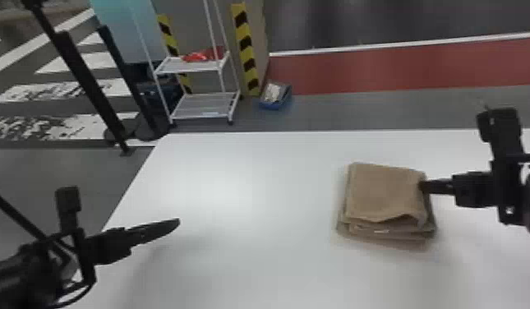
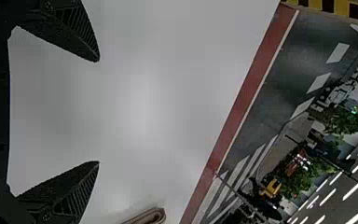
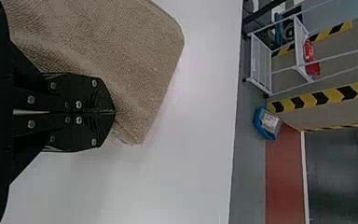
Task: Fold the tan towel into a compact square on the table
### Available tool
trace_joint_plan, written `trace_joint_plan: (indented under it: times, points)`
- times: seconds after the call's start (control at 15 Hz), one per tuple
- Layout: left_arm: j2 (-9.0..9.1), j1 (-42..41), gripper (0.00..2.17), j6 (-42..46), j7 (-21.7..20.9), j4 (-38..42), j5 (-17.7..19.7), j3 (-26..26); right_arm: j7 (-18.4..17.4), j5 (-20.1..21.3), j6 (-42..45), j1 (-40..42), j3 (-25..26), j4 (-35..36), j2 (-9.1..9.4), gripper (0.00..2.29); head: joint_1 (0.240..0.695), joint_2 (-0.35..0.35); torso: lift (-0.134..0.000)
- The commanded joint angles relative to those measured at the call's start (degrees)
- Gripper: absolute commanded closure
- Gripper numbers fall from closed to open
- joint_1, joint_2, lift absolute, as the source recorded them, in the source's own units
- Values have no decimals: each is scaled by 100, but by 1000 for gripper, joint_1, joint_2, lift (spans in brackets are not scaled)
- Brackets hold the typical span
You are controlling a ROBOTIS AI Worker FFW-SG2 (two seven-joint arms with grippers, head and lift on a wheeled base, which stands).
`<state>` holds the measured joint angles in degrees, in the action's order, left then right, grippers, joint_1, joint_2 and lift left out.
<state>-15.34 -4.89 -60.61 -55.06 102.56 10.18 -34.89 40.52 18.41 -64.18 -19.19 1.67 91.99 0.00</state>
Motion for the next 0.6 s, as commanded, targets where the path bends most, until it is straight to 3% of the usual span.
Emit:
trace_joint_plan:
  times: [0.0,0.27,0.53]
  points:
    - [-48,-4,100,18,4,-34,10,-18,0,-74,-328,240,149,381,5,1953,695,246,-125]
    - [-22,32,100,35,22,-43,10,87,-44,-74,-451,179,369,487,5,1953,695,237,-125]
    - [-39,5,100,18,4,-34,10,8,-237,216,375,-322,176,-594,5,1953,695,209,-125]
